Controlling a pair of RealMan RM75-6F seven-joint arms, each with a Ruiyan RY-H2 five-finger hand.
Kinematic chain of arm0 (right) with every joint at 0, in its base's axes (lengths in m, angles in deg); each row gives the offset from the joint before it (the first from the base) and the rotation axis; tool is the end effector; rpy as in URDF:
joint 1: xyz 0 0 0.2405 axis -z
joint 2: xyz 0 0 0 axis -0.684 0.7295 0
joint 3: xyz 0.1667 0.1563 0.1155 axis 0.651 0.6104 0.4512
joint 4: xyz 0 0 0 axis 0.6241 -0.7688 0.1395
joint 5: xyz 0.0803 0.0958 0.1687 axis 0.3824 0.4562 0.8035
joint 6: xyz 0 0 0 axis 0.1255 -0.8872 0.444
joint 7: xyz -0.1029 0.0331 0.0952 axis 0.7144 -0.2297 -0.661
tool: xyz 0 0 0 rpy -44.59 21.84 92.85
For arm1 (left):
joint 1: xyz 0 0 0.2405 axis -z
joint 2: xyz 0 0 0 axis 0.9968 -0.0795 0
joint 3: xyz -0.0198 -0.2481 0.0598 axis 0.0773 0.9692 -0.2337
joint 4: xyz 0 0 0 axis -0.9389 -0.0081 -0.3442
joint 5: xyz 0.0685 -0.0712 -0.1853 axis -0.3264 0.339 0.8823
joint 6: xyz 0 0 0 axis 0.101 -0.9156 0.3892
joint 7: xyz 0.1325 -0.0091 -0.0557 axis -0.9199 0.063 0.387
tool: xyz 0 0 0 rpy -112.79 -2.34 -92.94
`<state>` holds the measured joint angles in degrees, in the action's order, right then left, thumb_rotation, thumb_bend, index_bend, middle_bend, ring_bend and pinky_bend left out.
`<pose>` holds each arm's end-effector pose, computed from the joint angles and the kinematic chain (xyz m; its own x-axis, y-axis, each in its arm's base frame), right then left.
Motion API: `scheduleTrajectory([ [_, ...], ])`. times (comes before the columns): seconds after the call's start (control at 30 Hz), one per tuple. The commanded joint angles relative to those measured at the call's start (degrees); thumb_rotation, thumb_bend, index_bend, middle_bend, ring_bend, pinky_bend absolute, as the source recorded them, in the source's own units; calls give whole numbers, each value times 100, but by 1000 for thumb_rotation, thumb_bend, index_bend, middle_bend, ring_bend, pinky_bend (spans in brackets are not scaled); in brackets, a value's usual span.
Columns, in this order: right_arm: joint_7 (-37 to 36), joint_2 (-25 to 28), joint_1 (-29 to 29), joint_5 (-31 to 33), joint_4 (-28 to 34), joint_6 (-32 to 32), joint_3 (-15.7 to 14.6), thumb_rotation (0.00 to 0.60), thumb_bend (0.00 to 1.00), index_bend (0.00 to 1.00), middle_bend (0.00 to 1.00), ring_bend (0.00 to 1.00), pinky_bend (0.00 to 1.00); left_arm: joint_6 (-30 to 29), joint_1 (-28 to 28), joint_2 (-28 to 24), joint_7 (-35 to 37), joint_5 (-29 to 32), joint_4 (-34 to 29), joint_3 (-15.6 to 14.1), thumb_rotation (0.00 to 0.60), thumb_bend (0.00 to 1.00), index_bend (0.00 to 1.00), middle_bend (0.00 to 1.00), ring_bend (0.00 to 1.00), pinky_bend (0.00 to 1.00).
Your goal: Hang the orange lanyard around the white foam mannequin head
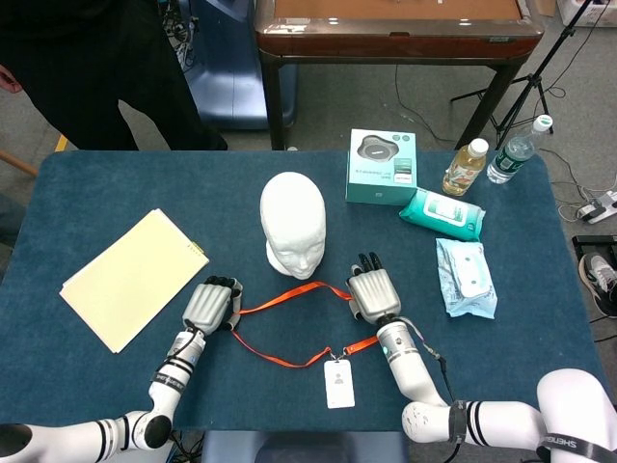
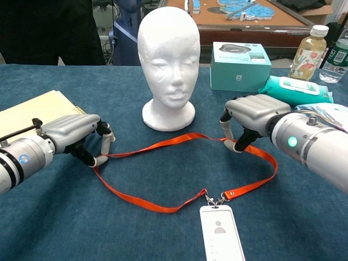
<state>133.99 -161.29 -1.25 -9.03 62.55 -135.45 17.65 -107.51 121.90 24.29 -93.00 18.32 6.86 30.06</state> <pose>-0.1333 -0.3132 -0.0564 0.6271 -0.2757 0.7285 -0.7780 -0.2681 0.5682 -0.1759 0.3129 -0.0692 0.4002 0.3175 0.8597 0.9127 -0.2230 -0.3425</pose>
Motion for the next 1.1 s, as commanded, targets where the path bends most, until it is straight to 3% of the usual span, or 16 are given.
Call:
scheduleTrajectory([
  [0.03,-22,16,2,-12,26,7,0,600,527,616,278,84,45,-25,-10,-22,23,-41,-27,-10,600,360,624,327,240,186],
  [0.43,-318,328,192,-415,544,-235,-86,600,536,623,278,92,44,-609,-287,-448,383,-703,-703,-131,600,360,625,328,240,186],
  [0.67,-742,671,431,-1104,1123,-556,-158,600,538,625,279,98,44,-1219,-533,-1007,621,-1352,-1597,-148,600,360,624,328,240,186],
  [0.93,-1179,1014,562,-1805,1688,-810,7,600,539,633,284,107,44,-1605,-624,-1788,771,-1811,-2661,127,600,360,620,328,241,186],
  [1.1,-1249,1167,574,-2082,1962,-912,146,600,539,634,285,109,44,-1584,-589,-2176,751,-1753,-3146,347,600,359,618,328,240,186],
])
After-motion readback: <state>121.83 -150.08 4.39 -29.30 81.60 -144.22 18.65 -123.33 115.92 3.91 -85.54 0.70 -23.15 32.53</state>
